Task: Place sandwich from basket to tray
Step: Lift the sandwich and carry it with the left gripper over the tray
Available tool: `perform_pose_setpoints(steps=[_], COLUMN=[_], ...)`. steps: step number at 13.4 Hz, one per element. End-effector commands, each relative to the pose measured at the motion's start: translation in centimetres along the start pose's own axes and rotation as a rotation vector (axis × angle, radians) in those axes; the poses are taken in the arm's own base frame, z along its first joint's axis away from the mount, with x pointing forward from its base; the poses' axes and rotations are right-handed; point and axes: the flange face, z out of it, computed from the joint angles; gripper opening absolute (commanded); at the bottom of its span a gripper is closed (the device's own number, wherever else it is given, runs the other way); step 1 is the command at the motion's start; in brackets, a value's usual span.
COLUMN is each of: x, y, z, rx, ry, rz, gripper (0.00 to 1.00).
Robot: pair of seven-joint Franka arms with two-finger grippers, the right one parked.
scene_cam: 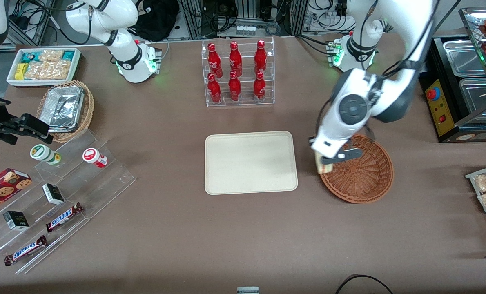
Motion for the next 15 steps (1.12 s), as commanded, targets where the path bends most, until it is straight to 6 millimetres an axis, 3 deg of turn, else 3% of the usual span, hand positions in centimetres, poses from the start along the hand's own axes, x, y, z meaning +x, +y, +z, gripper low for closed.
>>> perform_pose_setpoints(steps=[1,6,10,15], x=[0.9,-0.9,-0.4,-2.8], y=[6.4,16.3,19.5,22.1], z=[0.5,2.8,4.1,5.9], rx=[-0.015,-0.046,-0.058,-0.013], ry=[0.004,0.008,-0.015,-0.041], rz=[-0.001,-0.025,-0.068,-0.074], gripper=[0.08,0.06,0.06,0.06])
